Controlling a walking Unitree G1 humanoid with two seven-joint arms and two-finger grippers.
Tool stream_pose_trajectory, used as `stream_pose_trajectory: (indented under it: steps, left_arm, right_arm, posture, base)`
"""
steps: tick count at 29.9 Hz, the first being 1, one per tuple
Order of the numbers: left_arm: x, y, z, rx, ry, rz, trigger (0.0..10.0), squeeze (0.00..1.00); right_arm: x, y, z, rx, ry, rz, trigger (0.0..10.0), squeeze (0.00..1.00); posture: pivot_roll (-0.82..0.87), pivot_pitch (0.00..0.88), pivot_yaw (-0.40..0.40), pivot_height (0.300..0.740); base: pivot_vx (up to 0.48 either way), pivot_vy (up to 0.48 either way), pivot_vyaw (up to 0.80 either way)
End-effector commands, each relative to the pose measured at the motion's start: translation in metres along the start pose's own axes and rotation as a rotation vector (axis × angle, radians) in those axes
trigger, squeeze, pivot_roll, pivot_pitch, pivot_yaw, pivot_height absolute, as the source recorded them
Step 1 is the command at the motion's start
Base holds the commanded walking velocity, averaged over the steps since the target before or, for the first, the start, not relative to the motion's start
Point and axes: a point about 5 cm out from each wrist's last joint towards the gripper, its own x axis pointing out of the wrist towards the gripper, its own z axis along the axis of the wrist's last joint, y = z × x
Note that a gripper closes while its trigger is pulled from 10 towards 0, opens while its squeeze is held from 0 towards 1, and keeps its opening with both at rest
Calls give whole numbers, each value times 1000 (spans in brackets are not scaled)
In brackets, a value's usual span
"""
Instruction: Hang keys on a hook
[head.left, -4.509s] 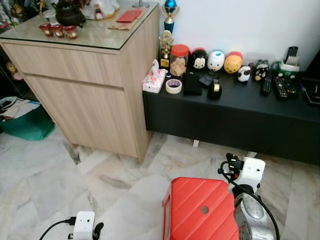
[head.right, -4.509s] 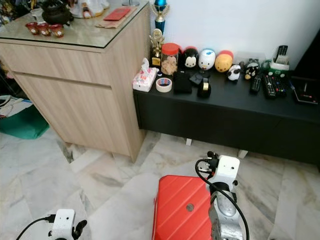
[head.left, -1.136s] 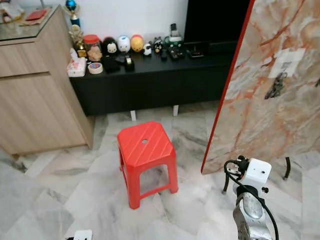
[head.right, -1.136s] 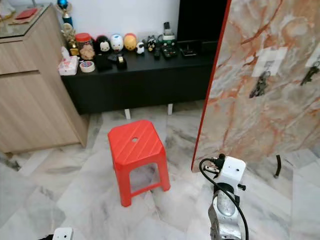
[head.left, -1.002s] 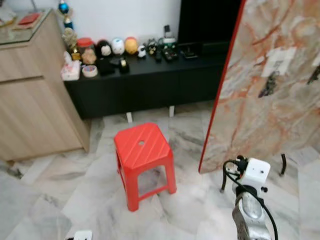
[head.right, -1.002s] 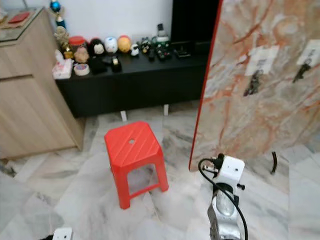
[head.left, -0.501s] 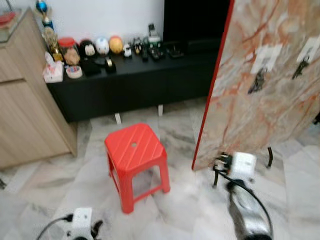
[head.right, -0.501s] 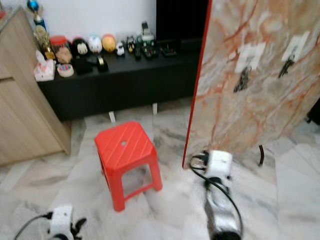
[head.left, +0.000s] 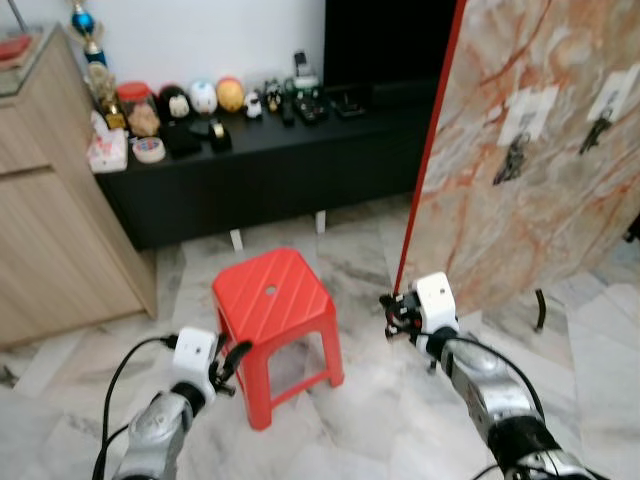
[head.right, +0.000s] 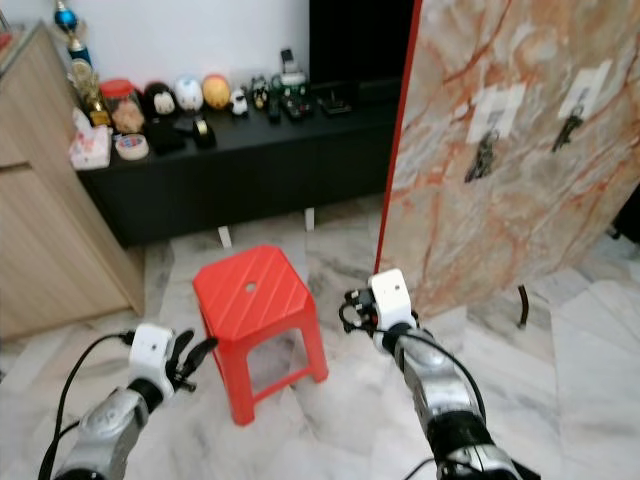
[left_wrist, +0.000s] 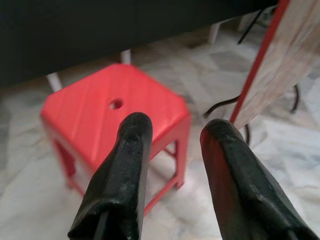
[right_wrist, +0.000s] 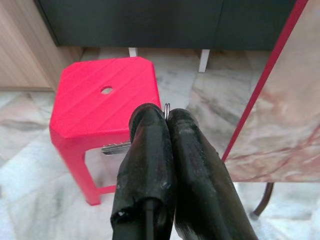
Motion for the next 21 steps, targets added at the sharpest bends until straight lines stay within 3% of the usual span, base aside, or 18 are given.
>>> stream_pose_trajectory:
  steps: [1,9,21]
  left_arm:
    - [0,-1,2,11,0,-11,10000,0]
    - [0,-5,15,24,-7,-63,10000,0]
    - [2,-24,28,15,-16,-224,10000,0]
  right_arm:
    - [4,4,4,5,-7,14,10000,0]
    - [8,9,4,30,2,60,10000,0]
    - [13,17,2,34,29,89,10000,0]
  posture:
    - [41,0,-2,740]
    - [46,3,0,740]
    - [52,0,-6,740]
  base:
    - [0,0,800]
    - [0,0,800]
    - [0,0,800]
